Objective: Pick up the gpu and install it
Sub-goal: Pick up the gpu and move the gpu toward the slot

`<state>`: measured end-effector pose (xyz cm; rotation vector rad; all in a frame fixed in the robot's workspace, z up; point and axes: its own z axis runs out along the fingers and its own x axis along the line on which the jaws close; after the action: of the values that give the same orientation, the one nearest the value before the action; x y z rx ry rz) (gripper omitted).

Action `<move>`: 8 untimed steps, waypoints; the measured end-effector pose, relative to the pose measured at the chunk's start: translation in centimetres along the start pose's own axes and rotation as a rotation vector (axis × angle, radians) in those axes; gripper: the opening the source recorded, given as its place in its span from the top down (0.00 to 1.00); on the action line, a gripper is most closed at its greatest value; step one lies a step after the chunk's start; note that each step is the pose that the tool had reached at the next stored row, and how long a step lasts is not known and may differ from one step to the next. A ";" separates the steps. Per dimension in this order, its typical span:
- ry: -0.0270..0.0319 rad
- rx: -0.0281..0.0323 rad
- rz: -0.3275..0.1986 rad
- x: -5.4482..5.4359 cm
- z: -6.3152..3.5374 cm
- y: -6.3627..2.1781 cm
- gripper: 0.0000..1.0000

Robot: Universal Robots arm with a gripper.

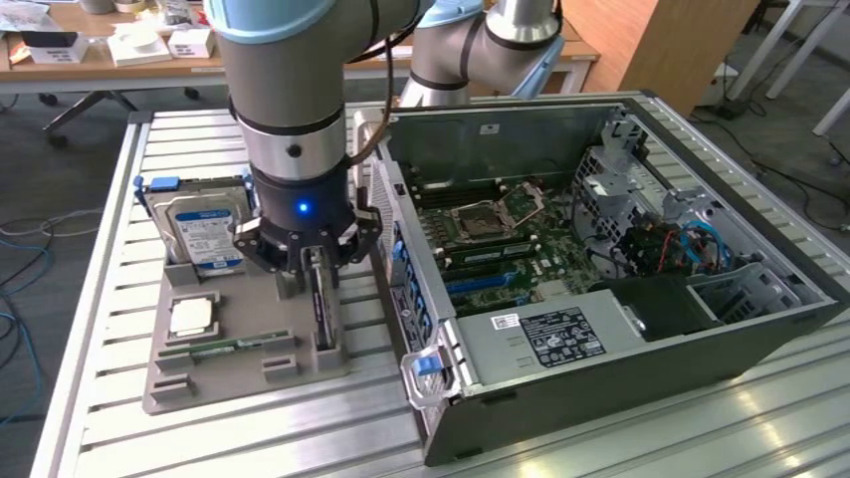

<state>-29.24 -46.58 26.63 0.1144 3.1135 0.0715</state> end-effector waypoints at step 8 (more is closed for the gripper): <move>0.0001 0.0001 0.000 0.0 1.00 0.09 0.59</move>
<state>-29.24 -46.44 25.63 0.1144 3.1135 0.0714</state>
